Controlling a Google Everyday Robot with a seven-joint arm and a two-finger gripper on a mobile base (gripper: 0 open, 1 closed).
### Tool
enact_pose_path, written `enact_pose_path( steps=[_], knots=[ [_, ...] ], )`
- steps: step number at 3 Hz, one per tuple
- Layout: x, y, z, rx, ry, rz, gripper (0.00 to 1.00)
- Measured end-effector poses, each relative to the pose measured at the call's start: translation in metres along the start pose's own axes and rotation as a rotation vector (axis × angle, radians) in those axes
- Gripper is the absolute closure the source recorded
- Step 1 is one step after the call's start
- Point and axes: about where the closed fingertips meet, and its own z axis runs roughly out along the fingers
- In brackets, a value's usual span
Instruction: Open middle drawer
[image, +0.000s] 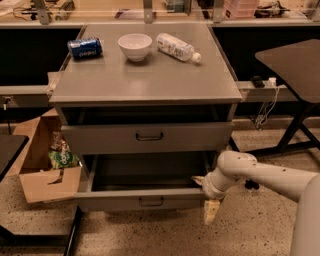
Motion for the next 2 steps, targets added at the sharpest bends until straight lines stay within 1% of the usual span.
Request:
enact_pose_path(
  steps=[1,2],
  knots=[
    [-0.0003,0.0149,-0.0078,0.013,-0.005,-0.020,0.26],
    [0.0002,0.0227,-0.0037,0.000,-0.011,-0.025,0.50]
  ],
)
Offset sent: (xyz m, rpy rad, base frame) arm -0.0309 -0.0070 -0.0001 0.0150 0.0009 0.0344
